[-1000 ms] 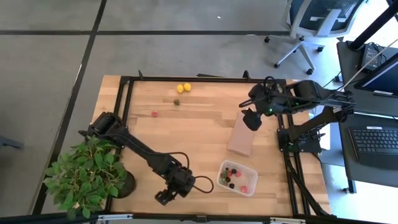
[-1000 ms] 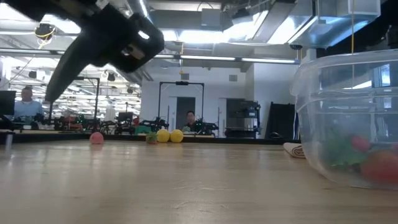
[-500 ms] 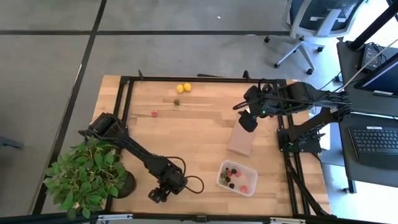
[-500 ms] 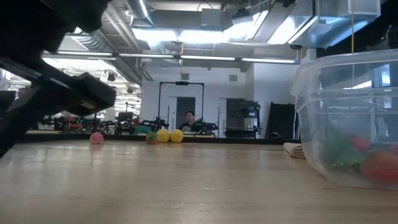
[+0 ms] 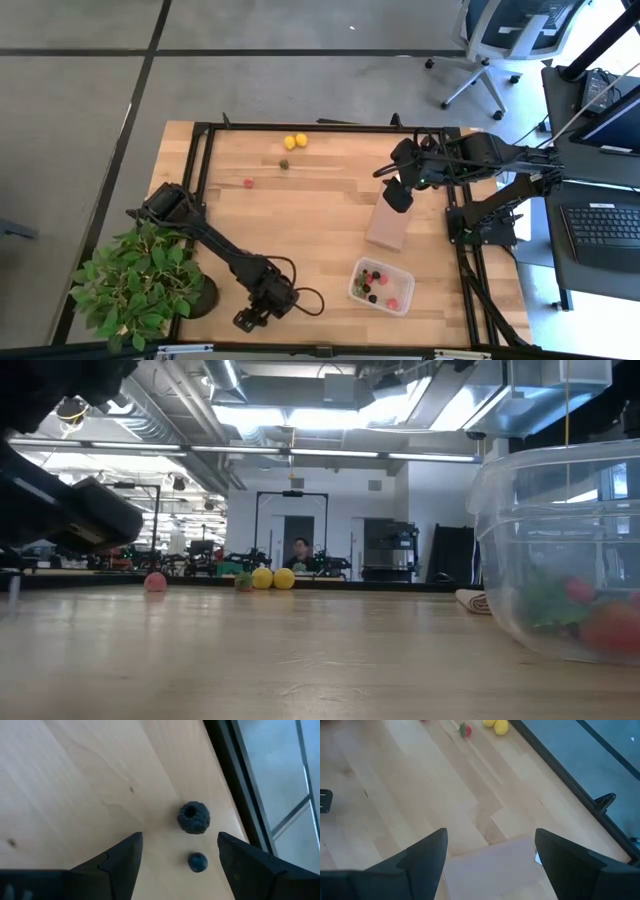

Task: Pick and placing Produce into tupperware
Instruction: Put the blackberry into the transparent container

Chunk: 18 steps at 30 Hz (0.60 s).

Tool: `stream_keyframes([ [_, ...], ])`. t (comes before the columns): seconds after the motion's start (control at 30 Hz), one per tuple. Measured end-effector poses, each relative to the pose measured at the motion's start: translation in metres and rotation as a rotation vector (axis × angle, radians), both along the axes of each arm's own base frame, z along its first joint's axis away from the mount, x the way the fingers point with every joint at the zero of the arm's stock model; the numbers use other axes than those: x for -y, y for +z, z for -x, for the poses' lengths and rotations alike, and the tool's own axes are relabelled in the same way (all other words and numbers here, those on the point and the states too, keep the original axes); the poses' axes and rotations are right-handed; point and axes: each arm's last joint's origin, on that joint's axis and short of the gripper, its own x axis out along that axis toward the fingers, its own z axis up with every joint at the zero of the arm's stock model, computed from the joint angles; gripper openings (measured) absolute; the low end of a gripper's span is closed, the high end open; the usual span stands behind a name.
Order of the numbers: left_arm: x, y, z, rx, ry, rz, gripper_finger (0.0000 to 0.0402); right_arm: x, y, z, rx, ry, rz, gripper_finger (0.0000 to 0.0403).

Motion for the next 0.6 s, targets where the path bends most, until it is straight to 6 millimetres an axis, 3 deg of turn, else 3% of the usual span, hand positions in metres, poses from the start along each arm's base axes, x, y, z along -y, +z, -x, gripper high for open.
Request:
stream_keyframes([
  [0.6, 0.011, 0.001, 0.001, 0.034, 0.058, -0.003, 0.0221, 0.000, 0.000, 0.000, 0.002, -0.001, -0.001, 0.0301],
])
